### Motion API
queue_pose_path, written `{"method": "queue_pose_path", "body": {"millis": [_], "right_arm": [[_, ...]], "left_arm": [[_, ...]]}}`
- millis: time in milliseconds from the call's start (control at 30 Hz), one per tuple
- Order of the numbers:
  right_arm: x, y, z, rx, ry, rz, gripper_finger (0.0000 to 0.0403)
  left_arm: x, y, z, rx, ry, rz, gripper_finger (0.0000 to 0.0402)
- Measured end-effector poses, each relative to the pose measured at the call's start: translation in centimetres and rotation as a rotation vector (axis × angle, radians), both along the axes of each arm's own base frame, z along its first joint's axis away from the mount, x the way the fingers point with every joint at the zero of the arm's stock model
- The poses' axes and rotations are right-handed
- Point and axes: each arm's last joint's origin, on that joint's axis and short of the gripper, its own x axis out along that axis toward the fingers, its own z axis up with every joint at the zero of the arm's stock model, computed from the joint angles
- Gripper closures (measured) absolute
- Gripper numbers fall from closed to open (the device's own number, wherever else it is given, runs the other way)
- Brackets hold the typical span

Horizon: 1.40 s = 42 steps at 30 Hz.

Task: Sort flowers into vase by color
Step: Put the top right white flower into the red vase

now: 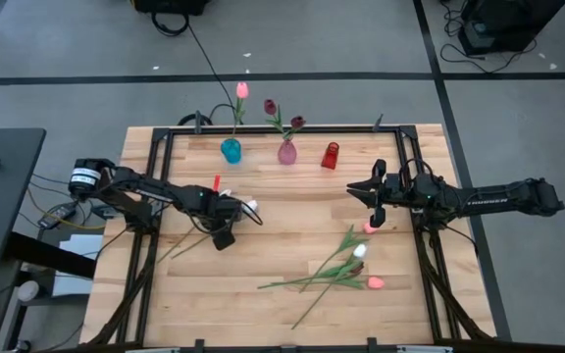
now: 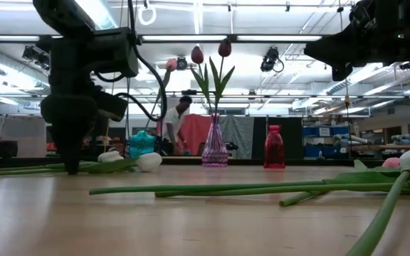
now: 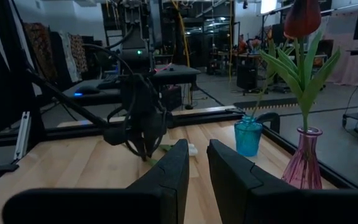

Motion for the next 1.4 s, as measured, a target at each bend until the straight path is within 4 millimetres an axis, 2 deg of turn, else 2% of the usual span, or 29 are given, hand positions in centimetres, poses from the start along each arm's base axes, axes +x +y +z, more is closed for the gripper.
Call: {"method": "queue_pose_path", "body": {"millis": [100, 333, 500, 733, 833, 900, 1133, 1400], "right_arm": [[0.0, 0.0, 0.0, 0.0, 0.0, 0.0, 0.0328], [0.0, 0.0, 0.0, 0.0, 0.001, 0.0, 0.0328], [0.0, -0.1, -0.5, 0.039, 0.046, -0.006, 0.0328], [0.6, -0.3, -1.3, 0.039, 0.109, -0.017, 0.0328], [1.0, -0.4, -1.5, 0.063, 0.116, -0.017, 0.0328], [1.4, -0.4, -1.6, 0.063, 0.114, -0.027, 0.0328], [2.3, -1.2, -2.1, 0.059, 0.131, -0.122, 0.0299], [1.7, -2.5, -2.0, 0.071, 0.18, -0.254, 0.029]], "left_arm": [[0.2, 0.0, 0.3, 0.007, -0.012, 0.0, 0.0388], [2.0, 0.2, 2.0, 0.076, -0.131, -0.032, 0.0397], [4.7, 0.7, 3.4, 0.121, -0.422, -0.033, 0.0399], [8.2, 2.5, 7.0, 0.488, -0.882, -0.117, 0.0397], [9.2, 3.6, 8.8, 0.586, -1.091, -0.126, 0.0398], [9.7, 4.4, 9.2, 0.601, -1.176, -0.154, 0.0398], [14.0, 7.8, 9.5, 0.61, -1.227, -0.187, 0.0398], [19.6, 10.5, 10.0, 0.731, -1.339, -0.161, 0.0399]]}}
